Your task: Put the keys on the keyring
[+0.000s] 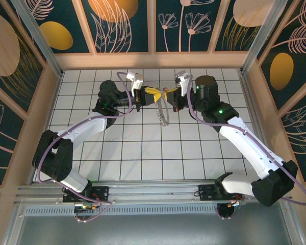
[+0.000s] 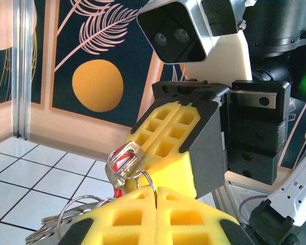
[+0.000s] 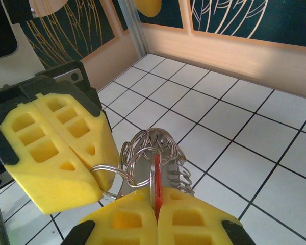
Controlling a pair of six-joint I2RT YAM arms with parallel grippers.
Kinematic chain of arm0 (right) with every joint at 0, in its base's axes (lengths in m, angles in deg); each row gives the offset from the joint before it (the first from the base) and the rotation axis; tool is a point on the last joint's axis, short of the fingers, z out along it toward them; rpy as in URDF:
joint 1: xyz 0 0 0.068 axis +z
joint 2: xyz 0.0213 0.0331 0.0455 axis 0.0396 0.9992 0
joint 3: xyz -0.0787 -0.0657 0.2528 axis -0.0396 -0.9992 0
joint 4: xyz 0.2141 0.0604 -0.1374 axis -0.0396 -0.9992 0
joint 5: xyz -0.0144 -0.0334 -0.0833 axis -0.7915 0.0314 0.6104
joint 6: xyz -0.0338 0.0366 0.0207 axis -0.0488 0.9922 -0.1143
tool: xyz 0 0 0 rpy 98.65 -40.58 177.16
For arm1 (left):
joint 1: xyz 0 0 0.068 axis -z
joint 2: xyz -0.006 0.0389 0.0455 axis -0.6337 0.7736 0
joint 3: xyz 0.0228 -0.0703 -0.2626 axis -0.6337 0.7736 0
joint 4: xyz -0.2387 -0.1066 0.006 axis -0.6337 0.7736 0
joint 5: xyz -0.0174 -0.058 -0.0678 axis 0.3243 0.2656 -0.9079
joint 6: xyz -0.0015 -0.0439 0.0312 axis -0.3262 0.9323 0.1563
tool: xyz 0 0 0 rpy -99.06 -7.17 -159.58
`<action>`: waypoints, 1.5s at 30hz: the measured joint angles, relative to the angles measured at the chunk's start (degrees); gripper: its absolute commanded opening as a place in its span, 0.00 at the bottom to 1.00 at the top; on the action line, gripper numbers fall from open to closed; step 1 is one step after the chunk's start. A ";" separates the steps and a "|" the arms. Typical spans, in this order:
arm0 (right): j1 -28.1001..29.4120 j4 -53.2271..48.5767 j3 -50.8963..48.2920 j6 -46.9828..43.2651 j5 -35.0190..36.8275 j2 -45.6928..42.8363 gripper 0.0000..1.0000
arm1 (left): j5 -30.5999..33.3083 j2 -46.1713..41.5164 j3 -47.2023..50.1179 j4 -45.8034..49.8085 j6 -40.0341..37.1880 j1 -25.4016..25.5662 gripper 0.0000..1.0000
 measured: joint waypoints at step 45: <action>0.17 -5.11 11.56 -1.90 8.28 8.92 0.00 | 7.93 -1.27 4.13 -0.15 0.09 0.09 0.39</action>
